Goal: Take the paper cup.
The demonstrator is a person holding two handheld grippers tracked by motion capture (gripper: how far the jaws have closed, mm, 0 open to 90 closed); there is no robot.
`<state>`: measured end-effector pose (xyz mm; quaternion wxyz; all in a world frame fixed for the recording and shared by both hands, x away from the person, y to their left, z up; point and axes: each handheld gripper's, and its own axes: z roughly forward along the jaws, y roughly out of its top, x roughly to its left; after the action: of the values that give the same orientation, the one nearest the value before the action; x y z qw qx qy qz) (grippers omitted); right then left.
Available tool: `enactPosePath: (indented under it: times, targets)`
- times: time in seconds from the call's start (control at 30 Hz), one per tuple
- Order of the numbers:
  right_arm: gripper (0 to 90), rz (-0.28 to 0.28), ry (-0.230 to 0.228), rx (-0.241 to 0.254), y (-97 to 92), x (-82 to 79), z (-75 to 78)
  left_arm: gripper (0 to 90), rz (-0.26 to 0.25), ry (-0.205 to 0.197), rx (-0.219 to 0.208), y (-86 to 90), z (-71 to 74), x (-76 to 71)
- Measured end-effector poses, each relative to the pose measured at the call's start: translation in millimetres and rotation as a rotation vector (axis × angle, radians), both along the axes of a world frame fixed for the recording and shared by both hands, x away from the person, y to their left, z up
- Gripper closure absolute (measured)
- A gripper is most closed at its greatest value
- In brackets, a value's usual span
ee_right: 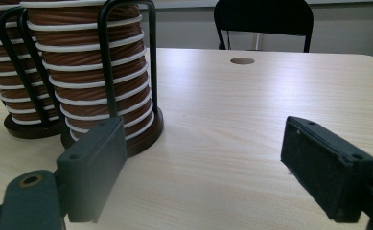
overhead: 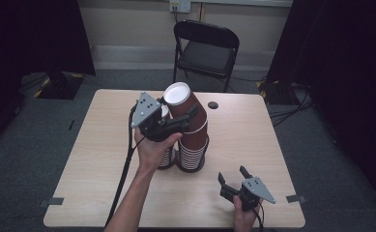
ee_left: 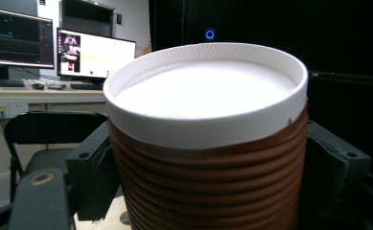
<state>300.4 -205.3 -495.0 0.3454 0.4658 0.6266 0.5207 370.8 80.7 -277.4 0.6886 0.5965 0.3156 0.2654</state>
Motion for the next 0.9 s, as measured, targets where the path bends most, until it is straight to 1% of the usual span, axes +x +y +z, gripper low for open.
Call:
enactPosePath:
  times: [0.03,0.1,0.2,0.23,0.27,0.3,0.33,0.37,0.43,0.47,0.5,0.53,0.57,0.6,0.63,0.7,0.77,0.8,0.87,0.9]
  targets:
    - [15.2,-0.001,0.002,0.001,0.1,0.0,0.1,19.0,0.001,0.001,0.009,0.3,-0.2,-0.8]
    - [15.1,-0.002,0.000,0.000,0.0,-0.1,0.0,18.9,-0.009,0.009,-0.003,1.5,-2.3,-4.9]
    - [15.2,-0.002,-0.001,0.000,0.0,-0.1,0.0,18.9,-0.015,0.010,-0.004,3.4,-3.5,-8.1]
    - [15.2,-0.002,-0.001,-0.001,0.0,-0.2,0.0,18.9,-0.015,0.011,-0.001,3.8,-3.9,-9.6]
    - [15.1,-0.004,-0.003,-0.001,0.0,-0.2,-0.1,19.0,-0.022,0.018,0.016,6.0,-5.6,-11.1]
    - [15.1,-0.005,-0.003,0.000,0.0,-0.3,-0.1,19.0,-0.027,0.018,0.018,7.1,-6.6,-11.9]
    - [15.2,-0.004,-0.004,0.000,0.0,-0.3,-0.1,18.9,-0.022,0.017,0.027,9.3,-7.4,-12.9]
    - [15.2,-0.004,-0.003,-0.001,0.0,-0.3,-0.1,18.9,-0.027,0.020,0.017,10.8,-8.1,-14.2]
    - [15.2,-0.005,-0.003,-0.001,0.2,-0.3,-0.1,18.9,-0.032,0.023,0.018,12.6,-8.6,-15.7]
    - [15.2,-0.005,-0.002,-0.001,0.2,-0.3,-0.1,18.9,-0.034,0.020,0.021,15.2,-9.7,-19.4]
    - [15.2,-0.005,-0.002,-0.001,0.2,-0.3,-0.1,18.9,-0.034,0.020,0.021,15.2,-9.7,-19.4]
    - [15.2,-0.006,-0.003,-0.001,0.2,-0.4,-0.1,18.9,-0.041,0.028,0.025,18.0,-10.8,-24.2]
    - [15.2,-0.006,-0.003,-0.001,0.2,-0.4,-0.1,18.9,-0.041,0.028,0.025,18.0,-10.8,-24.2]
    - [15.1,-0.006,-0.003,-0.002,0.2,-0.5,0.0,18.9,-0.039,0.031,0.031,20.5,-12.5,-28.8]
    - [15.1,-0.007,-0.003,-0.002,0.3,-0.4,0.0,18.9,-0.039,0.031,0.031,20.5,-12.5,-28.8]
    - [15.2,-0.005,-0.002,-0.003,0.3,-0.4,0.0,18.9,-0.042,0.049,0.021,24.5,-16.1,-33.2]
    - [15.2,-0.005,-0.003,-0.004,0.5,-0.5,0.0,19.0,-0.046,0.052,0.025,25.6,-17.4,-34.3]
    - [15.2,0.000,-0.001,-0.006,0.5,-0.3,0.1,18.9,-0.035,0.058,0.038,26.4,-20.4,-36.9]
    - [15.2,0.000,-0.001,-0.005,0.5,-0.4,0.1,18.9,-0.048,0.080,0.026,28.2,-24.3,-38.7]
    - [15.2,0.000,-0.002,-0.004,0.5,-0.3,0.0,18.9,-0.048,0.080,0.026,28.2,-24.3,-38.7]
